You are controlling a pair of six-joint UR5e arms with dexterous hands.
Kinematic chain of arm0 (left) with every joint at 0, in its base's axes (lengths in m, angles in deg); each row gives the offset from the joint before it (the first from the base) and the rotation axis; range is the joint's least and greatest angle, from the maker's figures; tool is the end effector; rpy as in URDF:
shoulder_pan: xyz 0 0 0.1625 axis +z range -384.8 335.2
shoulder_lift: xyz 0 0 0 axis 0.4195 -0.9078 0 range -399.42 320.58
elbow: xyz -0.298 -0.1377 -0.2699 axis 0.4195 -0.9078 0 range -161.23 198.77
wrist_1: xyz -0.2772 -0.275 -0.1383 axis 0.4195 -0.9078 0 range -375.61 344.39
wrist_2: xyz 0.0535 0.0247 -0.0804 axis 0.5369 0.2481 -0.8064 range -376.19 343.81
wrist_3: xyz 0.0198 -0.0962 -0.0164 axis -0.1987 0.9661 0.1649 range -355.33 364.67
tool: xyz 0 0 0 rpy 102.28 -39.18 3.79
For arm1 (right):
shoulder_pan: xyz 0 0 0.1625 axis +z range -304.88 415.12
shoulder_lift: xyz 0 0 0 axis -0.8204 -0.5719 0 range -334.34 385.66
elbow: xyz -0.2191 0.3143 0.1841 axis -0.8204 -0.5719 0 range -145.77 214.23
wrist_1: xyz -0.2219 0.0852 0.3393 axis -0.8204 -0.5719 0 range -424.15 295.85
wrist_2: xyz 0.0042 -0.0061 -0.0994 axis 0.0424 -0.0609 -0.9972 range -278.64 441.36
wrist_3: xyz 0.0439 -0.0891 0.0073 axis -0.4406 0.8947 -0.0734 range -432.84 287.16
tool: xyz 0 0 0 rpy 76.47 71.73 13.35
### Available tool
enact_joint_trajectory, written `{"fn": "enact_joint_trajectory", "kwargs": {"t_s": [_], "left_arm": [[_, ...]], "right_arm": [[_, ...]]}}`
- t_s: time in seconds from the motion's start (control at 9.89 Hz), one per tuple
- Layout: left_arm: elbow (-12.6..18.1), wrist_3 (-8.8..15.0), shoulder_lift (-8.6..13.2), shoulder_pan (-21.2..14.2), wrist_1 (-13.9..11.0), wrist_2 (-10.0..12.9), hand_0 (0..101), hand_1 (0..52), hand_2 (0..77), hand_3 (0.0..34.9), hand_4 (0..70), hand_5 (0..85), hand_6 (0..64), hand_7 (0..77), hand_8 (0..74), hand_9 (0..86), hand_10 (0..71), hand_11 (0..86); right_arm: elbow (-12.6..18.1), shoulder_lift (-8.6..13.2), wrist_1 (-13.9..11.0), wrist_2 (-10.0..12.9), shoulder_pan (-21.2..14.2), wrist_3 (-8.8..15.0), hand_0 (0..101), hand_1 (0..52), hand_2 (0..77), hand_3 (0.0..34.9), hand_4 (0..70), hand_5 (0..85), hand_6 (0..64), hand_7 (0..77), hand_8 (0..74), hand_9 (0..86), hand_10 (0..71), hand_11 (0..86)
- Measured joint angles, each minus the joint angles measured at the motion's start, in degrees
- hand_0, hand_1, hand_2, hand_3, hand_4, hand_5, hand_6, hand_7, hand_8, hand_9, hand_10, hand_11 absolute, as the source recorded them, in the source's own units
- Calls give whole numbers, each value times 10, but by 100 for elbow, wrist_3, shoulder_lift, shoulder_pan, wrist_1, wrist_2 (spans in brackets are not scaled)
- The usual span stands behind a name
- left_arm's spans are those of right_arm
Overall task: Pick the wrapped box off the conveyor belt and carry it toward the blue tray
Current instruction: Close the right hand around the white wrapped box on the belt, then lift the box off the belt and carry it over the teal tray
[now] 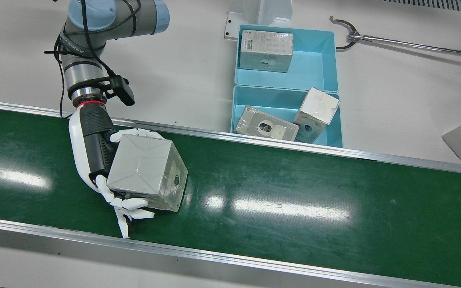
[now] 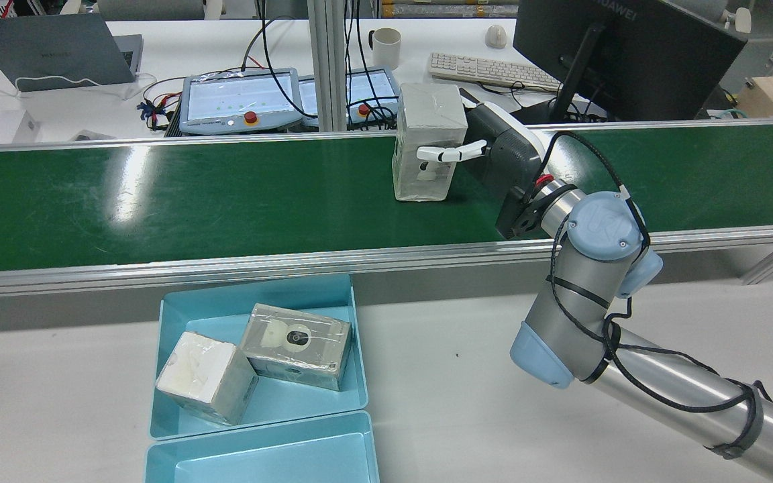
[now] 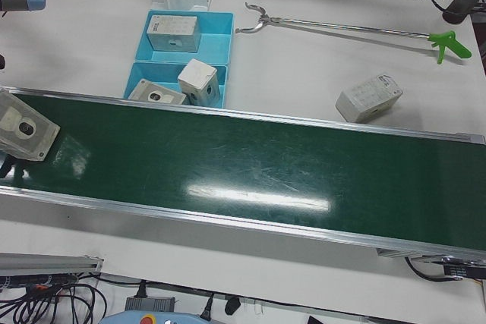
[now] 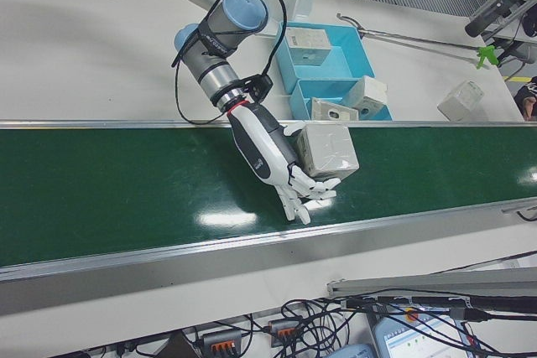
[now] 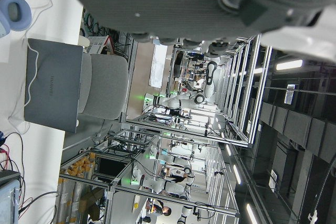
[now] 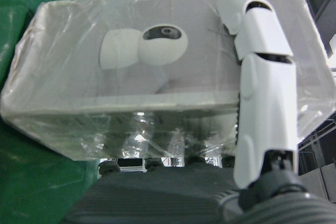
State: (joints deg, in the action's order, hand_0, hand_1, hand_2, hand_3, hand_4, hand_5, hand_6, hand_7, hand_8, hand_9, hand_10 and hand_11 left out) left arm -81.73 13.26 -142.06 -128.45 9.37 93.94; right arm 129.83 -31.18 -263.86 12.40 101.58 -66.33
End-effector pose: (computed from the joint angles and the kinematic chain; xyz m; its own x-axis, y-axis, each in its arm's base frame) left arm -0.2246 -0.5051 0.5257 -0.9813 -0.1069 0.1602 -0.1558 -0.0476 -0.9866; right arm -0.3312 -0.5940 0.3367 -0.9299 0.3676 -0.0091 0.1201 0.2801 -0.9524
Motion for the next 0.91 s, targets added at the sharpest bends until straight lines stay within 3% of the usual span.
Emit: {"fn": "enact_joint_trajectory", "kwargs": {"t_s": [0.2,0.3,0.4,0.51,0.61,0.71,0.81,0.91], "left_arm": [[0,0,0,0,0,0,0,0,5,0,0,11,0,5,0,0,5,0],[0,0,0,0,0,0,0,0,5,0,0,11,0,5,0,0,5,0],[0,0,0,0,0,0,0,0,5,0,0,11,0,0,0,0,0,0],[0,0,0,0,0,0,0,0,5,0,0,11,0,0,0,0,0,0],[0,0,0,0,0,0,0,0,5,0,0,11,0,5,0,0,5,0],[0,0,0,0,0,0,0,0,5,0,0,11,0,5,0,0,5,0],[0,0,0,0,0,0,0,0,5,0,0,11,0,5,0,0,5,0],[0,0,0,0,0,0,0,0,5,0,0,11,0,5,0,0,5,0]], "right_arm": [[-72,77,4,19,-6,-15,484,196,262,213,115,344,44,267,0,60,0,16],[-65,91,-4,25,-2,-28,523,191,278,202,158,371,104,338,11,125,11,16],[-30,98,-19,25,18,-40,523,191,278,202,158,371,104,338,11,125,11,16],[32,100,-64,28,39,-47,559,169,316,156,224,420,191,420,5,338,131,93],[129,101,-159,54,58,-51,570,147,322,128,256,447,218,447,5,447,196,185],[277,103,-277,90,70,-50,576,147,322,98,273,464,240,469,87,513,256,273],[502,106,-409,119,73,-46,525,147,322,35,300,496,284,507,245,633,371,382],[764,112,-550,153,32,-34,518,147,322,22,311,524,305,540,245,633,404,420]]}}
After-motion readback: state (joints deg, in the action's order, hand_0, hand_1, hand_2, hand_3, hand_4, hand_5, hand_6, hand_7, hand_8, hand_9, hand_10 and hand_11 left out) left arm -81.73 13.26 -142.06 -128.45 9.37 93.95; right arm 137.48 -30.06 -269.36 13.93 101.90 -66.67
